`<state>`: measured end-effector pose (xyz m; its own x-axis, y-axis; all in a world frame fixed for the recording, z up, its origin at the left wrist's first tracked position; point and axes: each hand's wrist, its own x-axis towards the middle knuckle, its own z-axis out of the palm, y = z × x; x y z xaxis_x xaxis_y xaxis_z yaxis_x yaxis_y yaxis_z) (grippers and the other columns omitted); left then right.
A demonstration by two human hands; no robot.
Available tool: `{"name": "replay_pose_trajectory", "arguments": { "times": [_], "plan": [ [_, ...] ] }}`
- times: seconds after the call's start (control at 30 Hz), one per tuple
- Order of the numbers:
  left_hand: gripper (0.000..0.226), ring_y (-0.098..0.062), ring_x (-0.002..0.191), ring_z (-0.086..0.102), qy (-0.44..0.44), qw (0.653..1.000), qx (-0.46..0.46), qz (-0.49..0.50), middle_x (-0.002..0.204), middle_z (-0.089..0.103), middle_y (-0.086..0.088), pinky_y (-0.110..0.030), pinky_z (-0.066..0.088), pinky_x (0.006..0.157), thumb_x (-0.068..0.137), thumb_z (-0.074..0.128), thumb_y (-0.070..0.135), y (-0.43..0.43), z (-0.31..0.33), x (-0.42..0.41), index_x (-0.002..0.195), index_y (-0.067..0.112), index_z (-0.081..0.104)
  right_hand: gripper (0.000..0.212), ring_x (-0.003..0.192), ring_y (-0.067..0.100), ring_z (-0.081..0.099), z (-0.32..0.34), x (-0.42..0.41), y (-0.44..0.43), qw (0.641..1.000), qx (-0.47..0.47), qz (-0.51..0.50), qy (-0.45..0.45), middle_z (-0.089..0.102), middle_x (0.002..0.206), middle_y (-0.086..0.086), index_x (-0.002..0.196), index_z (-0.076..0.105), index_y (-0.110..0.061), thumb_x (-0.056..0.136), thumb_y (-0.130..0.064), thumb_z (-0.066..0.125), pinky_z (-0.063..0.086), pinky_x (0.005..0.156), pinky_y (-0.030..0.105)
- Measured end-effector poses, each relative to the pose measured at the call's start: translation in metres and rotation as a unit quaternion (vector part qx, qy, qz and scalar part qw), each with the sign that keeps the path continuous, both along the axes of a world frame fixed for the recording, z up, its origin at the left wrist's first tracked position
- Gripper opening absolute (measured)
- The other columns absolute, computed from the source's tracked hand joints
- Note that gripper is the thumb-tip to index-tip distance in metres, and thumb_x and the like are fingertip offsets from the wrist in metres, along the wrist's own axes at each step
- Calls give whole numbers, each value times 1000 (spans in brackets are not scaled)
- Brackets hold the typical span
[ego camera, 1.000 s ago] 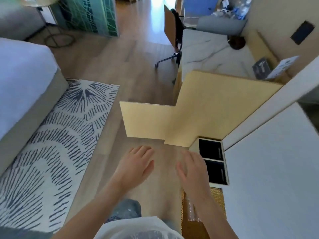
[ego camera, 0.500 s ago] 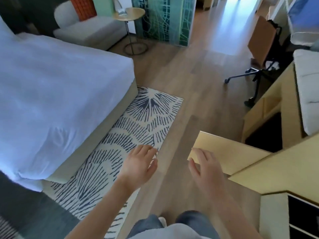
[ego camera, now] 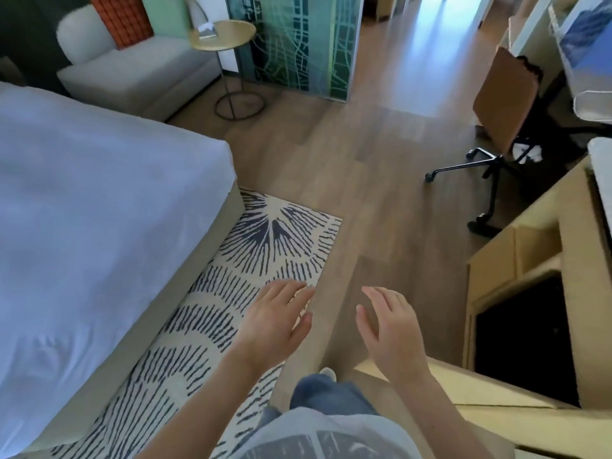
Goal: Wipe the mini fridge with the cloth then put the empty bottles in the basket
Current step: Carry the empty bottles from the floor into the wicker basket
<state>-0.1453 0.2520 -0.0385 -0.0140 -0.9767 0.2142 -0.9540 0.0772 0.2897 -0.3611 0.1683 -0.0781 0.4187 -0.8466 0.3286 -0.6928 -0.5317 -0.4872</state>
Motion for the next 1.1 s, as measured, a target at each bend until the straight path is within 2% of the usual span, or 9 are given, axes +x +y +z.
{"name": "replay_pose_trajectory", "arguments": {
  "times": [0.17,0.27,0.37,0.5,0.6,0.8,0.9,1.03,1.1],
  "plan": [
    [44,-23,120,59,-23,1000,7,-21,127,65,-1,-41,47,103,96,42,35,-109,20,39,130,15,63,28,103,21,65,14,34,-106,1000,-25,-3,-14,70,112,4,118,68,-10,92,-20,68,55,92,38],
    [44,-23,120,59,-16,999,21,-34,128,65,-1,-42,48,104,97,42,35,-161,15,52,131,15,62,28,104,16,62,12,45,-150,999,-21,-28,-20,69,113,1,119,67,-13,95,-26,62,52,94,33],
    [44,-21,120,59,-17,997,37,-65,128,65,1,-40,48,104,97,43,36,-212,1,67,131,17,62,24,102,18,64,-1,55,-185,998,-6,-60,-7,70,111,2,116,67,-13,94,-22,66,55,91,36],
    [42,-21,117,61,-24,987,45,-151,126,66,0,-39,50,102,97,44,34,-294,-19,90,129,15,64,27,100,18,64,-21,71,-231,989,9,-144,11,70,109,1,116,68,-13,92,-25,63,50,90,32],
    [41,-23,114,62,-34,969,35,-241,123,67,-1,-38,49,101,95,46,32,-371,-22,102,126,13,66,28,99,22,65,-23,83,-268,972,19,-231,34,70,108,3,114,69,-11,87,-18,74,51,89,35],
    [32,-26,108,63,-36,896,2,-443,117,68,-4,-39,53,92,91,56,25,-514,3,92,117,11,67,30,100,29,66,-1,96,-301,897,50,-439,9,70,109,7,113,69,-6,85,-13,76,55,88,45],
    [38,-28,107,64,-45,853,3,-521,116,68,-5,-40,53,91,93,48,29,-569,14,59,119,9,68,30,101,28,66,2,95,-295,848,60,-527,6,69,111,7,115,69,-5,86,-14,74,56,86,44],
    [44,-21,115,59,-31,814,16,-579,121,66,1,-37,49,96,94,42,35,-597,18,0,126,13,64,28,98,30,66,0,88,-270,771,81,-631,1,69,109,7,114,68,-6,87,-14,73,53,85,39],
    [45,-21,114,60,-29,782,27,-621,121,66,0,-38,50,95,94,42,35,-596,12,-39,125,12,64,28,100,30,64,-5,81,-257,730,85,-678,-13,68,111,6,115,67,-7,89,-14,71,53,86,40]
  ]
}}
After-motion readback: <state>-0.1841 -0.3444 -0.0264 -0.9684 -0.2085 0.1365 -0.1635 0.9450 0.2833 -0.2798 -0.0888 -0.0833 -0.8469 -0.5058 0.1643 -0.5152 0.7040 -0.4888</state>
